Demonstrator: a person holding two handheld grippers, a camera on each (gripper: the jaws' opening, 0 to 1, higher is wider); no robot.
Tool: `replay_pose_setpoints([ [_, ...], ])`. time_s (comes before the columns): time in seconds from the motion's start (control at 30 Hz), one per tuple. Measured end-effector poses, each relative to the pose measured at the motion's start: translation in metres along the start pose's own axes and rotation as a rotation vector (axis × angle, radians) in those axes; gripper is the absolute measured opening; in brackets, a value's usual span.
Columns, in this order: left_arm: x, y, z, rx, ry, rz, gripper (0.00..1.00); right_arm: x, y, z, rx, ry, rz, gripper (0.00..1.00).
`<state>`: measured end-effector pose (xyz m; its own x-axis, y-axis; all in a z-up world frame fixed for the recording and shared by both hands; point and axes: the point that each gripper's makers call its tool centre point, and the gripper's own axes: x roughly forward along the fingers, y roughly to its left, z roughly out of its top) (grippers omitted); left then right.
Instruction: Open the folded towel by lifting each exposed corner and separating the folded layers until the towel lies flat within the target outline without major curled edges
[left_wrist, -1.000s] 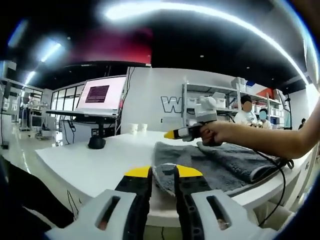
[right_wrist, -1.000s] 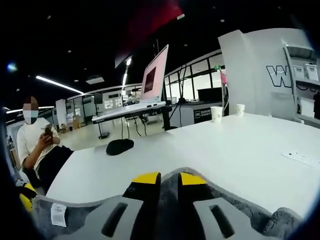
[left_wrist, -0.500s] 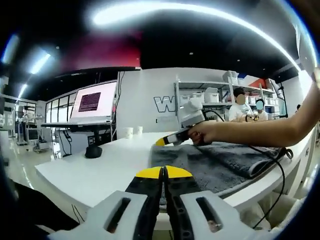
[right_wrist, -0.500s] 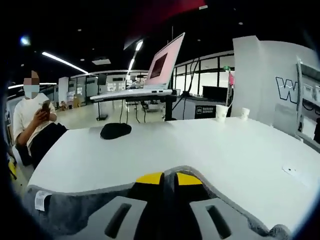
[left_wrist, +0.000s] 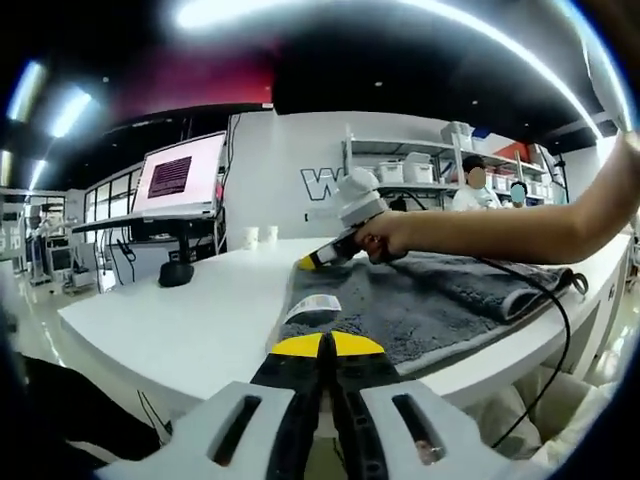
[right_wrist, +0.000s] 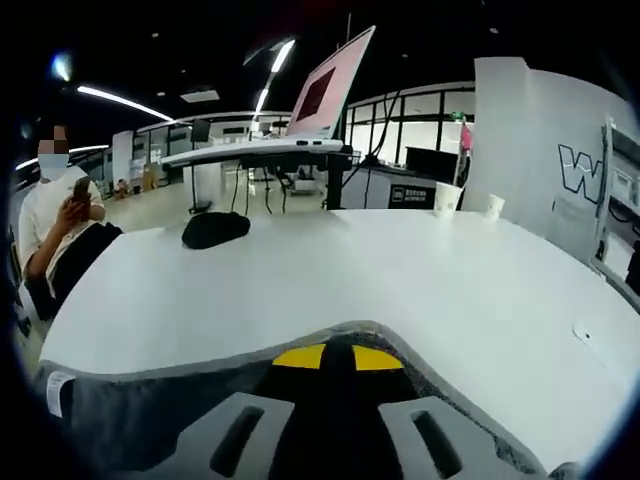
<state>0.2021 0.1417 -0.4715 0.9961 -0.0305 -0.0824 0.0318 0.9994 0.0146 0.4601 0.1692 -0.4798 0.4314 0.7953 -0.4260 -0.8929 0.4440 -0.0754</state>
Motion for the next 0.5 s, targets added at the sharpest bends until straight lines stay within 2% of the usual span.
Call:
replay_pose_setpoints([
  [0.1,0.001,-0.001,0.001,0.017,0.010,-0.003,0.00,0.006,-0.002,0.001,-0.037,0.010,0.005,0.00],
  [0.27,0.002,0.000,0.000,0.017,0.016,-0.004,0.00,-0.014,0.014,-0.006,-0.045,0.000,0.009,0.00],
  [0.4,0.003,0.002,-0.001,0.022,0.015,-0.001,0.00,-0.017,0.015,-0.007,-0.029,0.000,0.021,0.00],
  [0.47,0.003,0.001,-0.001,0.026,0.016,-0.008,0.00,-0.011,0.013,-0.004,-0.051,0.001,0.012,0.00],
  [0.5,0.002,0.001,-0.001,0.021,0.016,-0.008,0.00,0.001,0.009,0.000,-0.049,0.006,0.012,0.00],
])
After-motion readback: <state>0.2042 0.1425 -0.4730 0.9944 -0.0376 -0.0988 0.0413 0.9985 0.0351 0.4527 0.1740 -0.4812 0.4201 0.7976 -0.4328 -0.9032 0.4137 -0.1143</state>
